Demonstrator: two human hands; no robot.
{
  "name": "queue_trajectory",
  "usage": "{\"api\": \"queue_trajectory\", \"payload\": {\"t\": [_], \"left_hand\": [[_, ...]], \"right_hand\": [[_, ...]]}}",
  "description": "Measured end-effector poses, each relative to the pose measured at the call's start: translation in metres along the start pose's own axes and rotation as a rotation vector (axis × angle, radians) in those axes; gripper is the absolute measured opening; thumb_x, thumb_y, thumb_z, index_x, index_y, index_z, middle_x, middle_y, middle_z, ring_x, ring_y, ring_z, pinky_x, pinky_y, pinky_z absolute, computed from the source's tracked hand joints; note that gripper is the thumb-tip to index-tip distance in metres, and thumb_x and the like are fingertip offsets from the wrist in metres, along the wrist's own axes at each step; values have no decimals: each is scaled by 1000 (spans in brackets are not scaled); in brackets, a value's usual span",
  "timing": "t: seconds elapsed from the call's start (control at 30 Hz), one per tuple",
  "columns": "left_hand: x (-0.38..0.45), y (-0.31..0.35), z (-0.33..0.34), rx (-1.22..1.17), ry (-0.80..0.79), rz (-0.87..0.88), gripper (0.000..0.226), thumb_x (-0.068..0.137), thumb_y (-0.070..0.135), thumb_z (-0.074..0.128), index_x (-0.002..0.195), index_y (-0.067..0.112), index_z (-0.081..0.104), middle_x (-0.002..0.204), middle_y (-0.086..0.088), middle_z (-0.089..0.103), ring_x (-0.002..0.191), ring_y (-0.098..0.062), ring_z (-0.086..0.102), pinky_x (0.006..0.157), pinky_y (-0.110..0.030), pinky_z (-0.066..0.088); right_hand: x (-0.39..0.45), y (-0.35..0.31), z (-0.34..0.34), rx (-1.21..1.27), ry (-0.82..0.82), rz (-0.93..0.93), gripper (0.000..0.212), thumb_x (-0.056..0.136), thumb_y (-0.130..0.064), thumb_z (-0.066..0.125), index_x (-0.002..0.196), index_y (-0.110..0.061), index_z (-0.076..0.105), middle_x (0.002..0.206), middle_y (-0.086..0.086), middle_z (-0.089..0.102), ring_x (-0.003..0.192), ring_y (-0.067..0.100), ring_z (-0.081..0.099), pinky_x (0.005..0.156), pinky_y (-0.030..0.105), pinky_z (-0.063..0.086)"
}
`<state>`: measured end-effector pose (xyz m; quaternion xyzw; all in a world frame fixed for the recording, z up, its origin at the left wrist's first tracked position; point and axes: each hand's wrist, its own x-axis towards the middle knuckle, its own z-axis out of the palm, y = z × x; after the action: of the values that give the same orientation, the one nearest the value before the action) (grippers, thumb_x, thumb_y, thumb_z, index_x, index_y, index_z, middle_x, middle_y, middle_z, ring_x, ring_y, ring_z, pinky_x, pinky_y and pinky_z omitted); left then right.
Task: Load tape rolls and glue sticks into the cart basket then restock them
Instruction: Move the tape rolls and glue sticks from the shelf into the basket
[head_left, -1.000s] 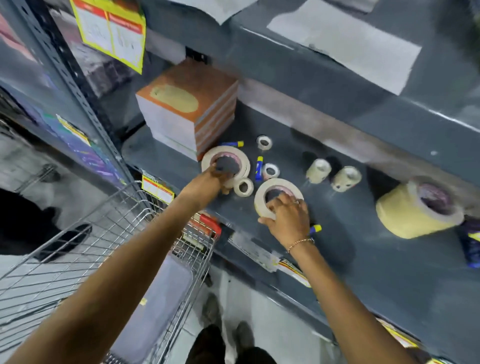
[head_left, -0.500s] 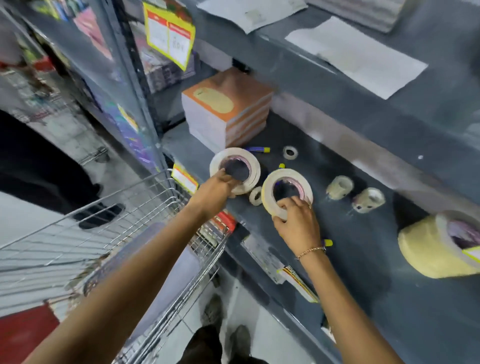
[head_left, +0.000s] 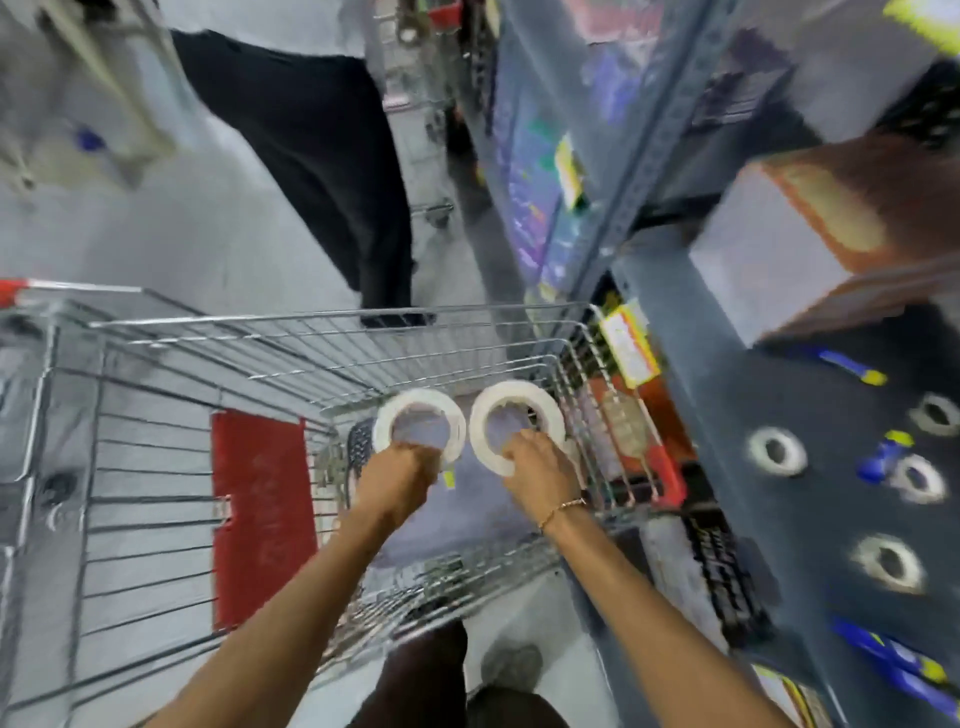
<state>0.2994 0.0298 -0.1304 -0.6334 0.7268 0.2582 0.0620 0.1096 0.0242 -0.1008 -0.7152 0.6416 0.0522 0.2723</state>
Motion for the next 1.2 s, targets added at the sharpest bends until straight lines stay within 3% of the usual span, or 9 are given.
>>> {"api": "queue_trajectory", "payload": {"t": [0.07,0.23,0.37,0.47,0.57,0.77,0.93,1.07,1.2], "left_hand": [[14,-25,31,17,-138,-69,19,84,17,53,100,20,63,106,-13,69,100,-36,63,76,-37,51],[73,-63,103,-33,-249,-121,22,83,12,54,101,14,66,106,-17,69,99,-38,64,78,-39,52],[117,-82,147,-147,-226,-137,24,87,13,54,108,14,65,111,-19,67,103,-38,62,82,-38,50],[131,-87,165,-163,-137,-100,19,84,14,58,102,9,64,106,-21,67,99,-40,63,74,-40,49],[133,-91,178,-183,-76,-51,23,85,6,55,107,10,61,115,-13,60,111,-32,53,77,-39,43],[125,-88,172,-226,-37,-41,47,82,1,62,125,15,51,125,-6,53,118,-25,47,84,-32,47],[113,-35,103,-322,151,7,42,83,12,68,122,2,56,121,-19,56,113,-36,52,93,-40,45],[87,59,18,-341,382,242,21,89,6,54,107,-1,62,99,-22,62,93,-38,57,77,-40,46],[47,167,-37,-336,424,520,31,87,0,47,116,6,57,100,-20,60,93,-36,55,77,-39,42]], "right_hand": [[42,-3,27,-128,-256,20,11,85,-3,58,93,-3,65,100,22,63,104,35,60,82,42,51],[127,17,96,-281,-492,53,38,92,-4,52,129,-1,52,137,18,53,127,31,50,103,40,44],[176,30,136,-274,-431,68,37,96,-3,41,132,0,50,141,18,48,129,26,48,107,35,41],[190,39,151,-305,-196,58,13,79,-5,67,90,2,68,106,26,69,98,22,69,81,26,55],[188,43,159,-367,-365,51,30,88,5,45,113,-1,61,124,21,60,121,28,53,97,37,49],[174,43,153,-436,-329,-51,41,87,8,42,127,3,48,133,21,48,130,32,40,109,40,38],[130,17,91,-226,-190,-12,35,89,1,45,122,-6,53,123,19,59,111,36,58,87,42,50],[47,28,16,43,185,141,22,89,-11,54,109,-15,62,108,12,69,100,34,64,78,40,53],[-62,64,-58,237,602,230,9,83,-15,62,87,-14,70,91,13,74,85,32,67,74,40,55]]}}
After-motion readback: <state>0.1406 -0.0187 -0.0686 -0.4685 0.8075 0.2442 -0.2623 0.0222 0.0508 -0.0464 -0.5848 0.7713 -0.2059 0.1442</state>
